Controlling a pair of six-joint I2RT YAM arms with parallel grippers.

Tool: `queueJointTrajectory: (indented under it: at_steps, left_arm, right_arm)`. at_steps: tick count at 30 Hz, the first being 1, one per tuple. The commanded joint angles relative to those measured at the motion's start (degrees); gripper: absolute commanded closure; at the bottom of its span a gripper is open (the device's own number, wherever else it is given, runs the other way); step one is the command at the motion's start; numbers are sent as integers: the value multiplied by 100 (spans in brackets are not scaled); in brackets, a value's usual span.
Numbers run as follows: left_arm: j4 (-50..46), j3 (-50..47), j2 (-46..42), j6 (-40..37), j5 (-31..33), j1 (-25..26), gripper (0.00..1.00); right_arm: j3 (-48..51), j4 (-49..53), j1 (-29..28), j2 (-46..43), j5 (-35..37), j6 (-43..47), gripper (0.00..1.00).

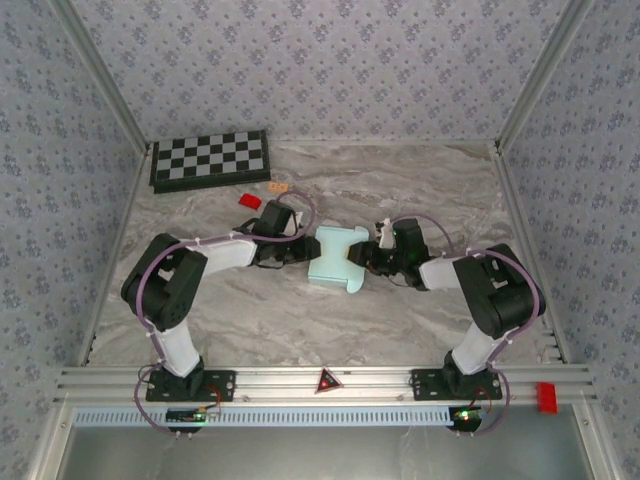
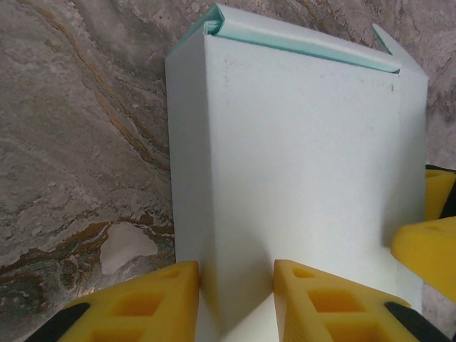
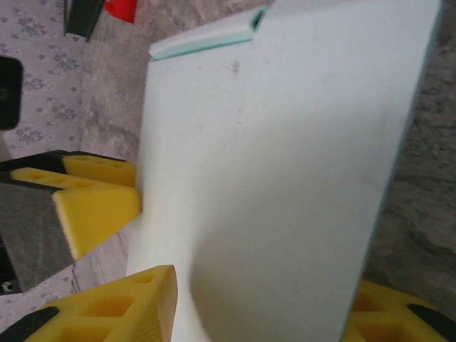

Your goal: Fold the paper box

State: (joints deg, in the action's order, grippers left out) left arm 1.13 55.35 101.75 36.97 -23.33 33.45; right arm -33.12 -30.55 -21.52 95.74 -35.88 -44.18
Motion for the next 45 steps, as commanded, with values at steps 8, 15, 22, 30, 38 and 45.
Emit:
queueJointTrajectory:
  at_steps: [8, 15, 22, 30, 38, 45]
  left_arm:
    - [180, -7, 169, 14, -254, -59, 65]
    - [379, 19, 307, 84, -438, -79, 61]
    - [629, 72, 497, 213, -710, -125, 60]
    - [911, 79, 621, 366, -887, -251, 59]
    - [976, 115, 679, 416, -971, -424, 58]
    - [948, 73, 623, 428, -894, -550, 56]
  right_arm:
    - [-154, 261, -224, -474, -58, 249, 55]
    - [-415, 863, -364, -813, 126, 533, 55]
    - [-696, 1057, -492, -807, 280, 595, 54]
    - [-1155, 1335, -615, -662, 386, 717, 54]
    - [-1652, 1680, -671, -405, 516, 767, 54]
    - [-2129, 1910, -685, -33, 442, 957, 54]
